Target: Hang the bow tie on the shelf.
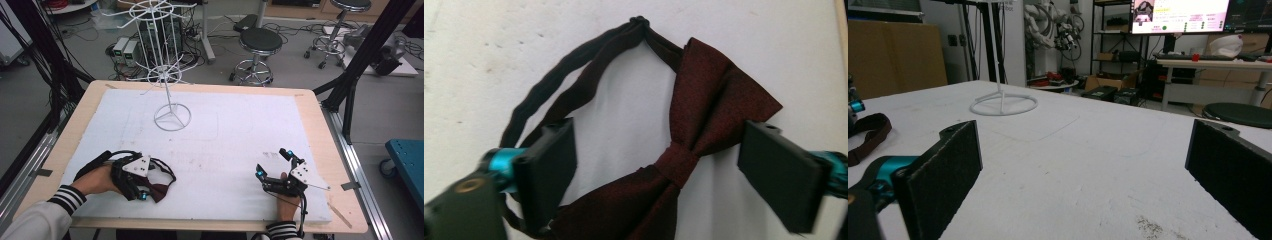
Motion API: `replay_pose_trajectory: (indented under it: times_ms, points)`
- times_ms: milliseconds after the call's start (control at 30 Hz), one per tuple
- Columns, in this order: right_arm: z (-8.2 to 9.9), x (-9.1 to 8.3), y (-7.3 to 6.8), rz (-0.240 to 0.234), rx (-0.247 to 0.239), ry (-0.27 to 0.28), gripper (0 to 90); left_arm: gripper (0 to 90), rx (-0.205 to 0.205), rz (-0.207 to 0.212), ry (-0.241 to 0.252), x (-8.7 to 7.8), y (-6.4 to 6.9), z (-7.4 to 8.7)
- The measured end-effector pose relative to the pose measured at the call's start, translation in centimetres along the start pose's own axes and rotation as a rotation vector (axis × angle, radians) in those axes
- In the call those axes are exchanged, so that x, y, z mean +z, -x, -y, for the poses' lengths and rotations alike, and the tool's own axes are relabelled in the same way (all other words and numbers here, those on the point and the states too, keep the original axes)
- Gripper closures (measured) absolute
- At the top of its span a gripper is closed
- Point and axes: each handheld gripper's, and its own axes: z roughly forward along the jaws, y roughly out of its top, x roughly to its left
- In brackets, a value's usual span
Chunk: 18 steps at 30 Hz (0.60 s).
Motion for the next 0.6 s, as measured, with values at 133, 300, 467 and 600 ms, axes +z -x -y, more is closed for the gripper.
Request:
replay_pose_trajectory:
  times_ms: [133,300,467,600]
  points:
    - [0.00,0.00,0.00,0.000,-0.001,0.000,0.9,26.8,-0.009,0.006,-0.013,0.16,-0.10,0.06]
    - [0.00,0.00,0.00,0.002,-0.001,-0.001,0.9,32.7,-0.014,0.029,-0.012,0.12,-0.10,0.10]
    - [0.00,0.00,0.01,0.002,-0.002,0.000,0.9,46.5,-0.006,0.049,-0.022,0.00,-0.11,0.13]
    - [0.00,0.02,0.03,-0.001,-0.006,0.002,0.9,57.5,-0.007,0.052,-0.024,-0.01,-0.12,0.12]
